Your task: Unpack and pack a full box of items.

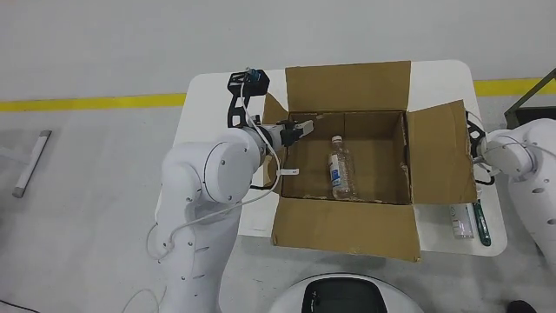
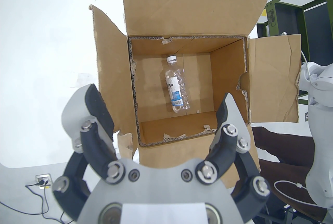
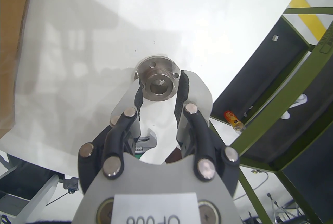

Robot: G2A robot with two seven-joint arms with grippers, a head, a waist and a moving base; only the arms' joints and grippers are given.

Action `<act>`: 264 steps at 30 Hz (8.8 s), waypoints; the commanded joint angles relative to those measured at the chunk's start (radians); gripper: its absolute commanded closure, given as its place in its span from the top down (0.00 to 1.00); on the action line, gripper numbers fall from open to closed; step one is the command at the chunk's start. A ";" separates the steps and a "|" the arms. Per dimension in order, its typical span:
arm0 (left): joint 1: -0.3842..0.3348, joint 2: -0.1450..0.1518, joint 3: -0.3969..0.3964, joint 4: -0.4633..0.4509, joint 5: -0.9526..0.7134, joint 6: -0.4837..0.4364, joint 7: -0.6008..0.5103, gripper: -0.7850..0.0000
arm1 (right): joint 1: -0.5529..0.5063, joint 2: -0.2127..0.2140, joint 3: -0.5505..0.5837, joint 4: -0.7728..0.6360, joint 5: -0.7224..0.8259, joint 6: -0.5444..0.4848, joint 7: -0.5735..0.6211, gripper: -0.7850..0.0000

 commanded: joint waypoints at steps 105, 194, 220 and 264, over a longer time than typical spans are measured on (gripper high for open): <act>0.105 0.026 -0.195 -0.110 0.058 0.070 0.160 1.00 | 0.329 -0.088 -0.682 0.088 0.520 0.079 -0.115 0.00; 0.105 0.026 -0.195 -0.110 0.058 0.070 0.160 1.00 | -0.225 0.091 0.260 -0.383 -0.006 0.444 0.261 0.00; 0.105 0.026 -0.195 -0.110 0.058 0.070 0.160 1.00 | -0.585 0.163 0.329 -0.683 0.253 0.607 0.261 0.00; 0.105 0.026 -0.195 -0.110 0.058 0.070 0.160 1.00 | -0.448 0.135 0.023 -0.501 0.198 0.662 0.177 0.55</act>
